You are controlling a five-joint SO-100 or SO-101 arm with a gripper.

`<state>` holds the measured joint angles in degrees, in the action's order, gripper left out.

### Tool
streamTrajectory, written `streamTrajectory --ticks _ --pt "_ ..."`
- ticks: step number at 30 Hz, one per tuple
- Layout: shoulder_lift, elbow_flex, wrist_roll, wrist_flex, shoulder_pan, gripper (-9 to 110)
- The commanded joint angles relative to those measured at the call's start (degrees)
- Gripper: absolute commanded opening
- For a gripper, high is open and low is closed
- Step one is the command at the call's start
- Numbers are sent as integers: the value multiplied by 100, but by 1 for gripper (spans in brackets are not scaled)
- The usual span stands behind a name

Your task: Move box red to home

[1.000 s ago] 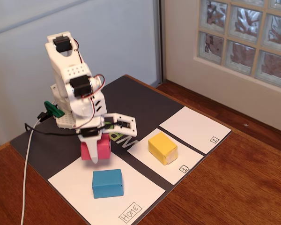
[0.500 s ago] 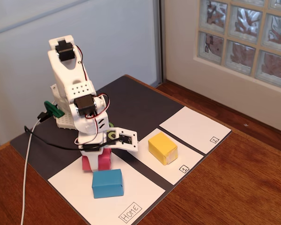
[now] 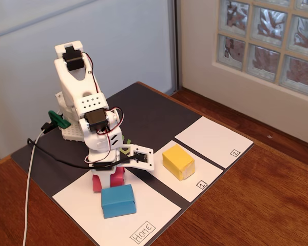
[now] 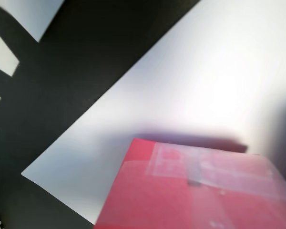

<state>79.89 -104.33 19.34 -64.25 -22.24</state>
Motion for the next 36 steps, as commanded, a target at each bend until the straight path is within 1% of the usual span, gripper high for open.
streamTrajectory --ticks 1,3,7,14,24,28,32,34,35,36 --pt "114 202 26 -18 97 27" --pt "149 193 26 -26 97 33" --pt "272 176 -26 -53 88 38" --pt "826 176 -62 -316 202 40" --pt "2610 246 -53 -1547 431 38" --pt "3270 334 -35 -1960 501 34" --pt "3709 563 70 -2443 554 33" --pt "3885 694 255 -2663 606 27" --pt "3955 747 466 -2795 642 22" --pt "4017 782 773 -2909 677 13"
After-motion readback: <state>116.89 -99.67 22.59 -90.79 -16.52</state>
